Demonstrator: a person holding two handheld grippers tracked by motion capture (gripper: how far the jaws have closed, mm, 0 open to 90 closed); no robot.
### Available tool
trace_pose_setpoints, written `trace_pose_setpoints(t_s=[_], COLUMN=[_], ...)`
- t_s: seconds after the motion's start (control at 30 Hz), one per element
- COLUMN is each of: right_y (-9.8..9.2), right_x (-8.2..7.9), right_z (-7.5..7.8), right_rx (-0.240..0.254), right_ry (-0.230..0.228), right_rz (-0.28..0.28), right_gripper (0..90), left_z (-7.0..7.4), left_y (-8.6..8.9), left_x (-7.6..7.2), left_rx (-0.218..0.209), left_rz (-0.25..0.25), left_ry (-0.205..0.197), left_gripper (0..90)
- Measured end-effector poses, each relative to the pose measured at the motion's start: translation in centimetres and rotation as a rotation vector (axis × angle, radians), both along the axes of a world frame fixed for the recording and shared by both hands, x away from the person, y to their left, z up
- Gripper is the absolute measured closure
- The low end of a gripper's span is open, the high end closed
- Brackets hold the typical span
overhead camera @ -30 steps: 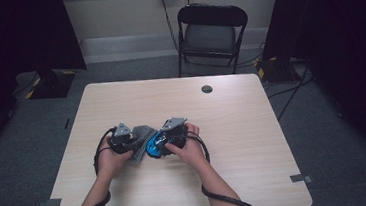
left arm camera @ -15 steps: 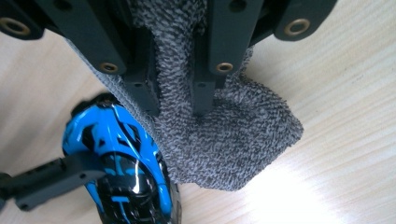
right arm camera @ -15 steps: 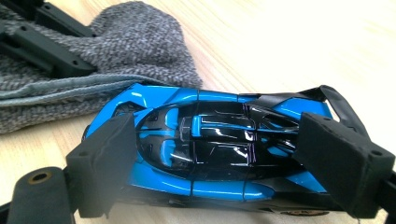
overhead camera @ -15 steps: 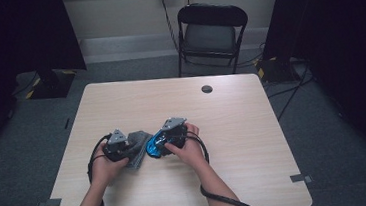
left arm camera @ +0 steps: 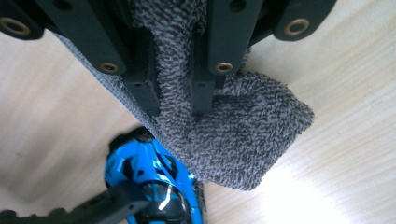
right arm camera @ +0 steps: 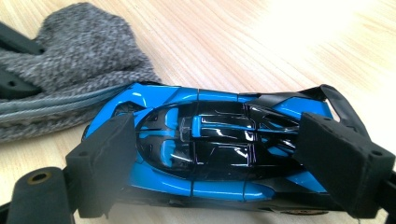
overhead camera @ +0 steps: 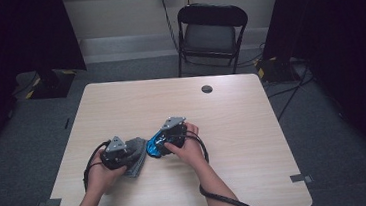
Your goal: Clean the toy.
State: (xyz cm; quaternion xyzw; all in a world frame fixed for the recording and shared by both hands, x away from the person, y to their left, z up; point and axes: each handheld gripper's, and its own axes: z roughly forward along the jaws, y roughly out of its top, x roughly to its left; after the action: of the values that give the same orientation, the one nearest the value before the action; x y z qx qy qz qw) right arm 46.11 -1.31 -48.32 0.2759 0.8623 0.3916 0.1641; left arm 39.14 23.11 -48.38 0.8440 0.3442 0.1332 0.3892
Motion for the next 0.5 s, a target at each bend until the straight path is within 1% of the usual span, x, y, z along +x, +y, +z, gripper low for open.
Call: trace_pose_setpoints(t_s=[0.03, 0.13, 0.23, 0.3, 0.37, 0.43, 0.5], right_y=[0.0, -0.1, -0.1, -0.1, -0.1, -0.1, -0.1], right_x=[0.0, 0.0, 0.0, 0.0, 0.1, 0.1, 0.1], right_z=[0.0, 0.0, 0.0, 0.0, 0.0, 0.0, 0.0], right_rx=[0.000, 0.003, 0.000, 0.000, -0.001, -0.001, 0.000], right_ry=[0.000, -0.001, -0.001, -0.001, -0.001, -0.002, -0.003], right_rz=[0.000, 0.000, 0.001, 0.001, 0.001, 0.000, -0.001], right_gripper=[12.0, 12.0, 12.1, 12.1, 12.0, 12.0, 12.1], left_z=[0.0, -0.2, -0.1, 0.0, 0.1, 0.2, 0.3], left_y=[0.0, 0.3, 0.3, 0.4, 0.5, 0.6, 0.9], left_x=[-0.2, -0.6, -0.9, -1.1, -1.4, -1.6, -1.8], left_rx=[0.000, -0.020, -0.019, -0.009, -0.011, -0.008, -0.010], left_rz=[-0.003, 0.001, -0.003, -0.010, -0.016, -0.021, -0.010], left_ry=[-0.003, -0.005, 0.002, 0.002, 0.009, 0.009, -0.002], left_gripper=[76.0, 76.0, 76.1, 76.1, 76.0, 76.0, 75.7])
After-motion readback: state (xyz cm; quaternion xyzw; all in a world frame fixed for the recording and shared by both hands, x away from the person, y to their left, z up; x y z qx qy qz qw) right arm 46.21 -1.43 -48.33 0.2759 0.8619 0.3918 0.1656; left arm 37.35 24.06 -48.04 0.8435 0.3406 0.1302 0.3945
